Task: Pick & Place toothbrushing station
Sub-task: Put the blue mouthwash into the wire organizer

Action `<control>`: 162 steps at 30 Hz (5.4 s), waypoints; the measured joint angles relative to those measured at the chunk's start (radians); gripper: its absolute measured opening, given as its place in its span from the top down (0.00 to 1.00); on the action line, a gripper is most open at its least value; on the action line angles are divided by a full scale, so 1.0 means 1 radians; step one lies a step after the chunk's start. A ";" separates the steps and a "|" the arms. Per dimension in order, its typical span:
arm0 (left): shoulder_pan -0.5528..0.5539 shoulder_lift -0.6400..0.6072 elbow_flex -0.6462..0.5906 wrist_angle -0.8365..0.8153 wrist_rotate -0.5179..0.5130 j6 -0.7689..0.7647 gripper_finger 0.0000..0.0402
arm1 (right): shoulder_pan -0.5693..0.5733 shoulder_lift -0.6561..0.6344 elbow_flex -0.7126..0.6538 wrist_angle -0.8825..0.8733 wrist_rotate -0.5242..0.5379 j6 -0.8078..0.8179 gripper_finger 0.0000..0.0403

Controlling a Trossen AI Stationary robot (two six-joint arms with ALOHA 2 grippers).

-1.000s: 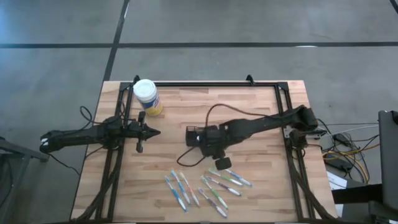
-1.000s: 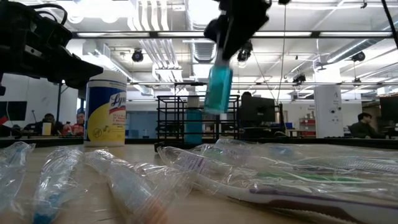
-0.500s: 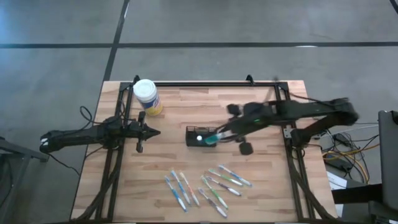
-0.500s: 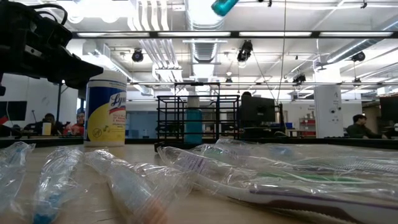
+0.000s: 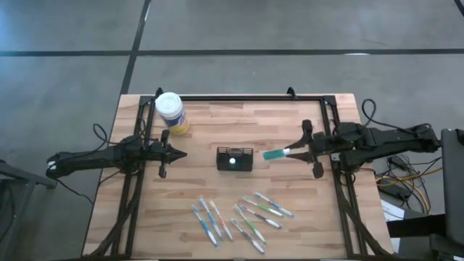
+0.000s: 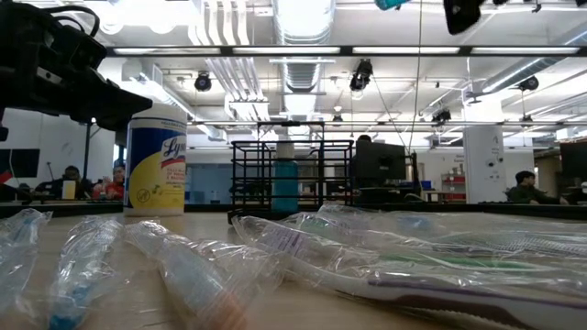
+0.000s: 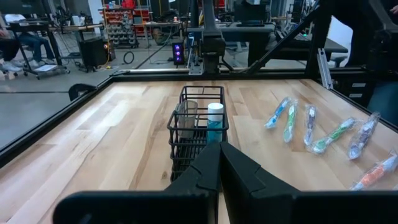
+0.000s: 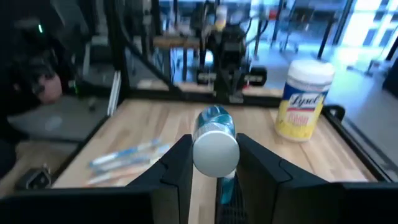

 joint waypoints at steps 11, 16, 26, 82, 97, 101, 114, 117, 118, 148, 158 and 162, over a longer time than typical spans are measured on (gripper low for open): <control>0.000 0.000 0.000 0.001 0.000 -0.001 0.97 | 0.000 -0.169 -0.305 0.280 0.001 0.056 0.77; 0.000 0.000 0.000 0.001 0.000 -0.003 0.97 | 0.000 -0.185 -0.390 0.397 0.004 0.065 0.77; 0.000 0.000 0.000 0.001 0.000 0.000 0.97 | -0.001 -0.185 -0.420 0.419 0.042 0.082 0.77; 0.000 0.000 0.000 0.016 -0.037 0.015 0.97 | -0.089 0.858 0.924 -0.800 0.152 -0.213 0.78; 0.000 0.000 0.000 0.004 -0.038 0.017 0.97 | -0.120 1.228 1.288 -1.072 -0.021 -0.347 0.78; 0.000 0.000 0.000 0.001 -0.039 0.017 0.97 | -0.125 1.278 1.324 -1.083 -0.036 -0.371 0.77; 0.000 0.000 0.000 -0.002 -0.039 0.019 0.97 | -0.135 1.372 1.365 -1.125 -0.053 -0.386 0.77; 0.000 0.000 0.000 -0.002 -0.039 0.019 0.97 | -0.136 1.371 1.363 -1.116 -0.062 -0.391 0.77; 0.000 0.000 0.000 -0.002 -0.039 0.019 0.97 | -0.136 1.371 1.362 -1.116 -0.062 -0.390 0.77; 0.000 0.000 0.000 -0.003 -0.038 0.020 0.97 | -0.169 1.371 1.187 -0.944 -0.131 -0.381 0.77; 0.000 0.000 0.000 -0.003 -0.038 0.020 0.97 | -0.174 1.371 1.161 -0.921 -0.138 -0.373 0.77; 0.000 0.000 0.000 -0.003 -0.038 0.020 0.97 | -0.174 1.371 1.155 -0.908 -0.138 -0.374 0.77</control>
